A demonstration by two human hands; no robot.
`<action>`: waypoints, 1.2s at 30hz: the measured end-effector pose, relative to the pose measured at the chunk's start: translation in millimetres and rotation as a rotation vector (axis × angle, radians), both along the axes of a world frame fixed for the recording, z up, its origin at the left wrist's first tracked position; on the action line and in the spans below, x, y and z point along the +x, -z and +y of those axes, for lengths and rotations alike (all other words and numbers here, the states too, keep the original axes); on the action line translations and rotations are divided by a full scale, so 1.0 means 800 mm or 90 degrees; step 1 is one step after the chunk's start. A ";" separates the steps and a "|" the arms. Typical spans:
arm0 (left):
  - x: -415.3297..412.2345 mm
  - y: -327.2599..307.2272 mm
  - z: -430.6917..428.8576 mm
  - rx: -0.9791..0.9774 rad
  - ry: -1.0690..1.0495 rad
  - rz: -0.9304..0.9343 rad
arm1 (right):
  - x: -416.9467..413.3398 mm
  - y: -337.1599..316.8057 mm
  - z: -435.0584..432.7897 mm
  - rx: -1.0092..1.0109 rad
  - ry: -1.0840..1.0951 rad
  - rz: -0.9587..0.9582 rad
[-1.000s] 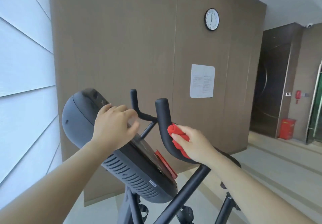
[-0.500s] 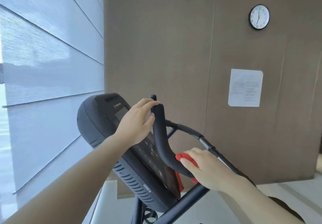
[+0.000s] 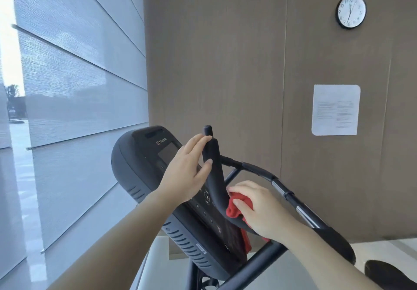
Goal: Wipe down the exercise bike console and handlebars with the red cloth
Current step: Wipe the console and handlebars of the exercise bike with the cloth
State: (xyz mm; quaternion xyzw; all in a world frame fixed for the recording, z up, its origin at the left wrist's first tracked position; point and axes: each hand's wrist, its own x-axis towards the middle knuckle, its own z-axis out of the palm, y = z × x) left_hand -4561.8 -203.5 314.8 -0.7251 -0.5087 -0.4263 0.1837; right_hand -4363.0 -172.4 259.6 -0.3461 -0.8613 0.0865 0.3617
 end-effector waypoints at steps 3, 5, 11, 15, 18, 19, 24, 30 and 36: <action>-0.006 -0.001 0.002 0.009 0.014 0.011 | -0.009 0.003 -0.003 0.007 -0.001 -0.018; -0.012 -0.001 0.006 0.011 0.026 0.023 | 0.008 0.009 -0.003 0.002 0.037 -0.079; -0.012 0.007 0.020 0.044 0.086 -0.020 | 0.043 0.033 -0.010 -0.067 0.198 -0.130; -0.006 0.012 0.023 0.064 0.112 -0.066 | 0.027 0.046 -0.015 -0.064 0.276 -0.156; -0.004 0.013 0.023 0.072 0.121 -0.076 | 0.010 0.046 -0.019 -0.020 0.263 -0.114; -0.003 0.013 0.023 0.073 0.123 -0.080 | 0.006 0.047 -0.020 0.004 0.249 -0.106; -0.002 0.016 0.025 0.076 0.139 -0.085 | 0.022 0.063 -0.028 0.010 0.161 0.044; -0.009 0.014 0.026 0.068 0.156 -0.076 | 0.020 0.072 -0.031 -0.060 0.327 0.061; -0.010 0.014 0.025 0.064 0.171 -0.078 | 0.000 0.071 -0.031 -0.063 0.308 0.119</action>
